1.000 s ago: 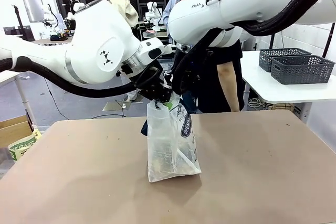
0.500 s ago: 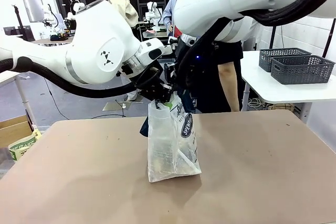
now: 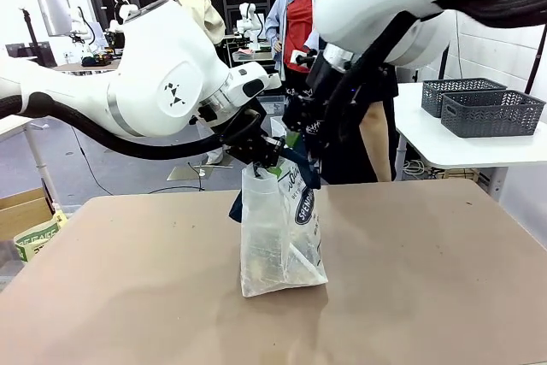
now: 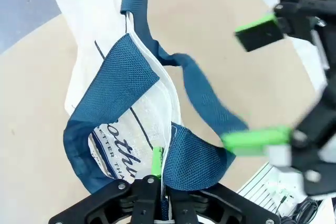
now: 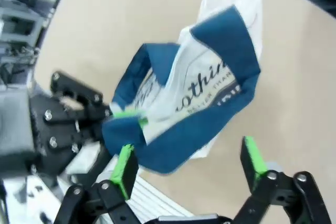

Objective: Transfer purchased items from the store into the shopping bag.
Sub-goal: Move the Reusable shopping bag to the right side of the table.

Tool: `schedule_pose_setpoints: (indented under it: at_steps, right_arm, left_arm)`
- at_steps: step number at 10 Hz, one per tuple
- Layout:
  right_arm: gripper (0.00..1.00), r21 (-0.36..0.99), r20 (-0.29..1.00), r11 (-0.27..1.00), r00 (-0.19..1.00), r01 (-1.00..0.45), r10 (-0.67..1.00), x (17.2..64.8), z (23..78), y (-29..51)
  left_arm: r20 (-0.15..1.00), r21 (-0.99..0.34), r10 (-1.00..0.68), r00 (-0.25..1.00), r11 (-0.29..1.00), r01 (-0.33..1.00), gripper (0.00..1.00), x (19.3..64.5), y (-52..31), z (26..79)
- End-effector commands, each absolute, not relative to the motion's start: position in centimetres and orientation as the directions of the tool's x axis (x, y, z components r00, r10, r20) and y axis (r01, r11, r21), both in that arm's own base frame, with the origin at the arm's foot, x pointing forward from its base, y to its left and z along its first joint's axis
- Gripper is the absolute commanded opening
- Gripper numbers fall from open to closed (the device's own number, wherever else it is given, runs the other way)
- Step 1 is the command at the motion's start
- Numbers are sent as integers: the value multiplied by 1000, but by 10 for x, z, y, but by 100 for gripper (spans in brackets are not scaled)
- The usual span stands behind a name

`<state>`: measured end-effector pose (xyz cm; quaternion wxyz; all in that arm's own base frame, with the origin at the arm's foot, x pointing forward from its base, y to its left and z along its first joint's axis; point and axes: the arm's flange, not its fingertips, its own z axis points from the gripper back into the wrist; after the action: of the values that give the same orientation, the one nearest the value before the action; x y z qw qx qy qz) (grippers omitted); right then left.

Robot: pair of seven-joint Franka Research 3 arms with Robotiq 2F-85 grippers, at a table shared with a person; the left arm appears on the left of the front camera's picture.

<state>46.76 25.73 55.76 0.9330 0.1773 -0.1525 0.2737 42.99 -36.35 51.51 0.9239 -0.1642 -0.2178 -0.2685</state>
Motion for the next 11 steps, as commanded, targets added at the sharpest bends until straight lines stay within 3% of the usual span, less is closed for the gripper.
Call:
schedule_pose_setpoints:
  at_steps: [1, 4, 5, 8, 11]
  right_arm:
    - [100, 220, 396, 653, 678, -725, 620, 438, 559, 226]
    - [100, 132, 266, 421, 441, -898, 857, 407, 575, 189]
    - [100, 81, 319, 320, 328, -944, 889, 399, 582, 182]
    - [100, -91, 449, 321, 248, -943, 858, 403, 585, 158]
    - [100, -135, 541, 309, 191, -941, 819, 422, 585, 154]
  left_arm:
    - [493, -193, -423, 760, 799, 569, 0, 430, -362, 516]
    - [493, -193, -423, 760, 799, 569, 0, 430, -362, 516]
    - [493, -193, -423, 760, 799, 569, 0, 430, -362, 516]
    - [493, -193, -423, 760, 799, 569, 0, 430, -362, 516]
    - [493, -193, -423, 760, 799, 569, 0, 430, -362, 516]
